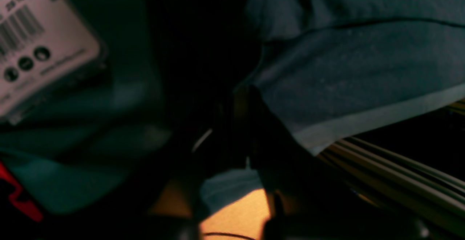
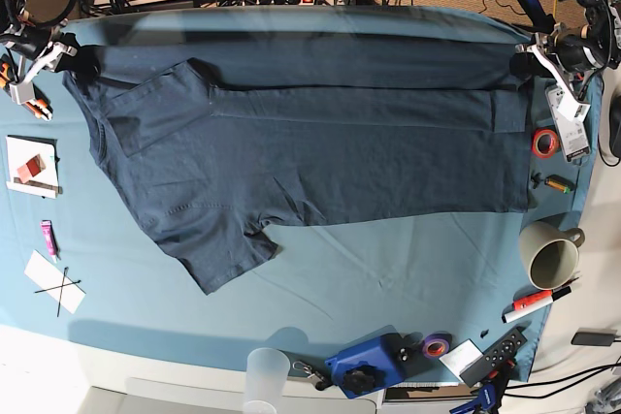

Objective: Fold the T-shirt properly
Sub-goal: 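Move the right gripper to the sleeve and hem corner and grasp it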

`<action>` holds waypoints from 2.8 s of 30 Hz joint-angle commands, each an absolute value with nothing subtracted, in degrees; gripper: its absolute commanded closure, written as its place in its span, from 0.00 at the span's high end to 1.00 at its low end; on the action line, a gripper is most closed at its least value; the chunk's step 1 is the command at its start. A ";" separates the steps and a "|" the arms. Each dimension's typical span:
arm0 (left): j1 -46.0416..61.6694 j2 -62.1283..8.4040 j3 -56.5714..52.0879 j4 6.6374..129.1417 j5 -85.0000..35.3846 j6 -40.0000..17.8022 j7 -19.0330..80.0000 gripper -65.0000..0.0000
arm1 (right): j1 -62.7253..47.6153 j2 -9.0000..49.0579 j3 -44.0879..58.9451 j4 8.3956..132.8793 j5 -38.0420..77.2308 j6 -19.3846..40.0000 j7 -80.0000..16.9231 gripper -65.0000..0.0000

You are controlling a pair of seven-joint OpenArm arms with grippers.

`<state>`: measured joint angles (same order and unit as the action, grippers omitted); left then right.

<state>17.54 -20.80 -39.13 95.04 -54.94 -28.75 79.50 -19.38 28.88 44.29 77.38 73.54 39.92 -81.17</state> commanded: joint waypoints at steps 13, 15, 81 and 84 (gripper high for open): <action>17.43 -25.15 -40.05 101.86 -54.30 -30.30 76.38 0.47 | -16.01 35.90 50.83 78.35 85.00 40.00 -80.00 0.20; 17.39 -25.08 -40.05 103.42 -53.41 -30.30 74.41 0.47 | -13.82 36.07 53.63 78.35 85.00 40.00 -80.00 0.20; 10.96 -25.52 -39.92 108.60 -45.12 -25.50 64.90 0.47 | 31.09 30.52 1.89 46.13 44.21 40.00 -67.66 0.00; 10.92 -25.19 -39.92 108.60 -44.99 -25.50 64.82 0.47 | 27.83 32.82 1.91 51.96 49.54 40.00 -70.96 0.00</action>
<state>11.55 -24.29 -39.55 107.83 -44.36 -25.45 65.91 26.04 31.46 1.52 51.00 48.42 39.81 -71.85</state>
